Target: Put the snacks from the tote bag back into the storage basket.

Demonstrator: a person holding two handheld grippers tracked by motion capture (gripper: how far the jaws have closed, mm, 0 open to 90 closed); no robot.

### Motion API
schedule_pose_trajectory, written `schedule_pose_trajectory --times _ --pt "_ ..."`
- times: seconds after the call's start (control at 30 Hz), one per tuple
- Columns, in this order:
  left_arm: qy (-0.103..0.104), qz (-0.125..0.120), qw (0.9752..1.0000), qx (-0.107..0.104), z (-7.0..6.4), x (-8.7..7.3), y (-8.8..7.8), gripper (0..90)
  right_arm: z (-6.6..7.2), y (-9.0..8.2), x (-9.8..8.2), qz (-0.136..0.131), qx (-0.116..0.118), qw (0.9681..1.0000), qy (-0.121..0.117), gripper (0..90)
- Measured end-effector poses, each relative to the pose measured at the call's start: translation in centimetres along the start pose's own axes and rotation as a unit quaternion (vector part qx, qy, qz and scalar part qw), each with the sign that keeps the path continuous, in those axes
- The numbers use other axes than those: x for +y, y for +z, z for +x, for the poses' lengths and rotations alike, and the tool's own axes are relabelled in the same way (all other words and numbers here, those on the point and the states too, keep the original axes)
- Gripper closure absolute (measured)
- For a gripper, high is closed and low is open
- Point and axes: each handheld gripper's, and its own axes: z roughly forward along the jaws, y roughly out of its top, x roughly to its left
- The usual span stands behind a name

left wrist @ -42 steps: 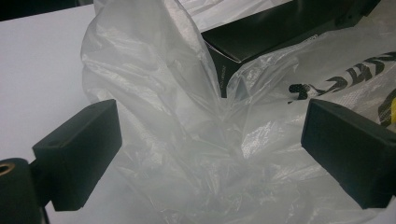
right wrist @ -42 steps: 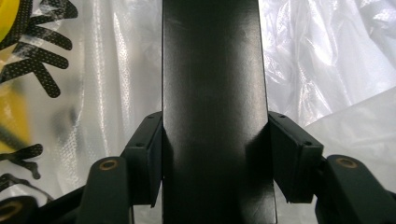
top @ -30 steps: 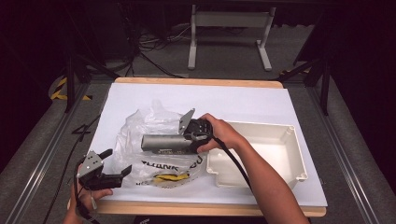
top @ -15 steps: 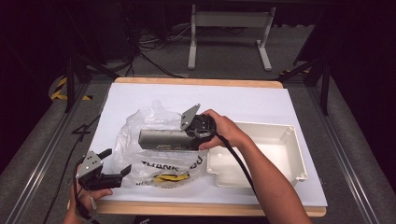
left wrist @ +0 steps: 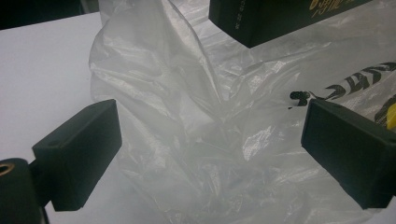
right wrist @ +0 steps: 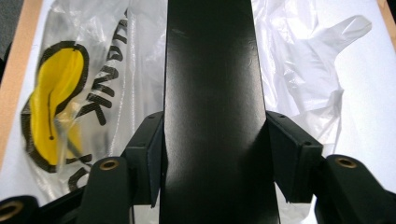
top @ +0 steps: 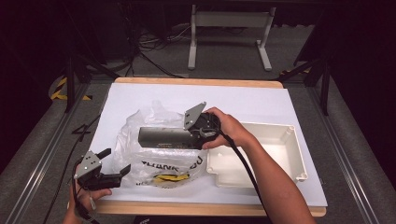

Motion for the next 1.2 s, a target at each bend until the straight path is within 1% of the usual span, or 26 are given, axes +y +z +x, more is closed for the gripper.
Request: schedule_pose_trajectory --times 0.17,0.23,0.3,0.43,0.47,0.6,0.7,0.83,0.97,1.03,1.1,1.17,1.2 --pt "0.003 -0.001 1.0 0.001 0.0 0.0 0.0 5.8 0.2 -1.1 -0.1 -0.01 -0.008 0.9999 0.002 43.4" --pt "0.004 -0.001 1.0 0.002 0.0 0.0 -0.1 5.9 0.3 -1.5 -0.3 -0.01 -0.011 0.9999 -0.002 43.4" --pt "0.004 -0.001 1.0 0.003 0.0 0.0 -0.1 5.8 0.3 -1.9 -0.5 -0.013 -0.014 0.9998 0.001 43.4" --pt "0.003 0.001 1.0 0.004 0.0 0.0 -0.1 5.8 0.5 -3.0 -1.1 -0.012 -0.018 0.9998 0.0 43.4" --pt "0.003 0.001 1.0 0.004 0.0 0.0 -0.1 5.8 0.5 -3.0 -1.1 -0.012 -0.018 0.9998 0.0 43.4" --pt "0.003 0.002 1.0 0.005 0.0 0.0 -0.1 5.8 0.7 -4.2 -2.0 -0.015 -0.026 0.9995 0.003 43.4" --pt "0.003 0.002 1.0 0.003 0.0 0.0 -0.1 5.8 0.8 -4.5 -2.3 -0.014 -0.026 0.9996 0.001 43.4" --pt "0.002 0.002 1.0 0.003 0.0 -0.1 -0.1 5.7 1.1 -5.3 -3.2 -0.016 -0.021 0.9996 -0.001 43.4" --pt "0.002 0.002 1.0 0.003 0.0 -0.1 -0.1 5.7 1.1 -6.1 -4.0 -0.016 -0.033 0.9993 0.002 43.4" --pt "0.001 0.001 1.0 0.003 0.0 -0.1 -0.1 5.7 1.2 -6.6 -4.4 -0.017 -0.031 0.9994 0.003 43.4" --pt "0.001 0.0 1.0 0.004 0.0 -0.1 -0.1 5.7 1.3 -7.1 -5.0 -0.017 -0.038 0.9991 0.007 43.4" --pt "0.001 0.0 1.0 0.004 0.0 -0.1 -0.2 5.6 1.3 -7.2 -5.2 -0.015 -0.038 0.9991 0.007 43.4" --pt "0.003 0.0 1.0 0.005 0.0 0.0 -0.2 5.6 1.4 -7.5 -5.5 -0.012 -0.041 0.999 0.007 43.4"
